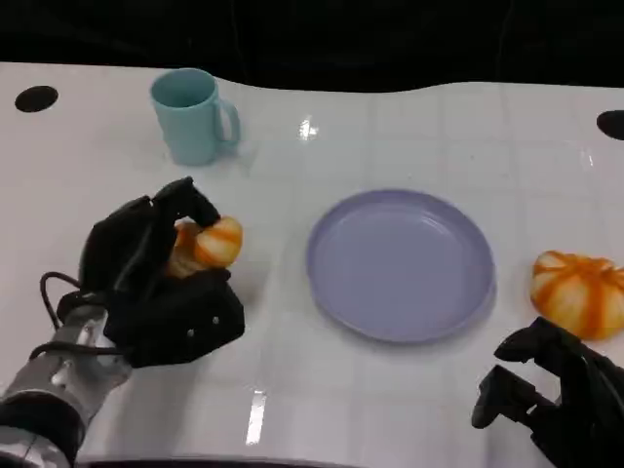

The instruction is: Grasp the bread from the table and place it into the plate.

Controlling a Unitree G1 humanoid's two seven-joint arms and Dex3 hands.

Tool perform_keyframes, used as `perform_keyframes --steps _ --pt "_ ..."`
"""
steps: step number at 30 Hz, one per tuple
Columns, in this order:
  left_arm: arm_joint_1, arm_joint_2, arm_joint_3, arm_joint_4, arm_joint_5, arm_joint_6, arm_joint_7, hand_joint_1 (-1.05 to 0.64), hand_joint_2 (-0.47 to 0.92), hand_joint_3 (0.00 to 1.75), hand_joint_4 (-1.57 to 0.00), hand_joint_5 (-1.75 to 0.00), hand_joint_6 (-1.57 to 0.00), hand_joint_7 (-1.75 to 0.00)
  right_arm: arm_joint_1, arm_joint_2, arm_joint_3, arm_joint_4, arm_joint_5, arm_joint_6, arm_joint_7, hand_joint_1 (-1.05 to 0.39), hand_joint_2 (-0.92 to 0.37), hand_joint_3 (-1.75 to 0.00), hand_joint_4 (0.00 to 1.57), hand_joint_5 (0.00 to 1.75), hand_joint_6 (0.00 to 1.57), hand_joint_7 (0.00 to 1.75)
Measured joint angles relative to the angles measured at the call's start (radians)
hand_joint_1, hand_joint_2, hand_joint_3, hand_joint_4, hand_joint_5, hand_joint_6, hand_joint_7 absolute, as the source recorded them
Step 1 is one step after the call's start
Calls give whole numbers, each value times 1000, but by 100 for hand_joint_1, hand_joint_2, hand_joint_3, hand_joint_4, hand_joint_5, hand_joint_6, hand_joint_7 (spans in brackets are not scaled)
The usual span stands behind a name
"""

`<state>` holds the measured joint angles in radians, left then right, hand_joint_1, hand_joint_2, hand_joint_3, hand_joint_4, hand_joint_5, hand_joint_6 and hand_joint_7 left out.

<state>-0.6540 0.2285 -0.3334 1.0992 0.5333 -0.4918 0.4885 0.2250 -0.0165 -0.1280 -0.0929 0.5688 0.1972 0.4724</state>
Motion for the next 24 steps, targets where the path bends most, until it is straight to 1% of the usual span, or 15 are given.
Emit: perform_keyframes --steps 6,11,17,18,24 --pt "-37 -24 -27 -17 42 -4 11 -17 44 125 -90 -175 -66 -175 0 0 -1 1 3 5 0 -52 -92 -17 73 154 80 106" --pt "-84 -58 -65 -28 90 -7 42 -20 46 125 -90 -175 -64 -175 0 0 -1 2 0 5 -1 -52 -92 -17 73 154 80 105" --pt "-127 -107 -108 -28 131 -1 63 -16 43 124 -90 -175 -63 -175 0 0 -1 4 0 2 -1 -52 -92 -17 72 154 80 106" --pt "-133 -113 -111 -28 137 -2 69 -16 43 126 -88 -175 -62 -175 -1 1 0 4 0 2 -1 -52 -92 -18 71 154 79 106" --pt "-208 -158 -147 20 152 -9 68 -16 40 128 -87 -175 -64 -175 -1 1 0 9 0 -3 7 -52 -92 -18 72 155 79 108"
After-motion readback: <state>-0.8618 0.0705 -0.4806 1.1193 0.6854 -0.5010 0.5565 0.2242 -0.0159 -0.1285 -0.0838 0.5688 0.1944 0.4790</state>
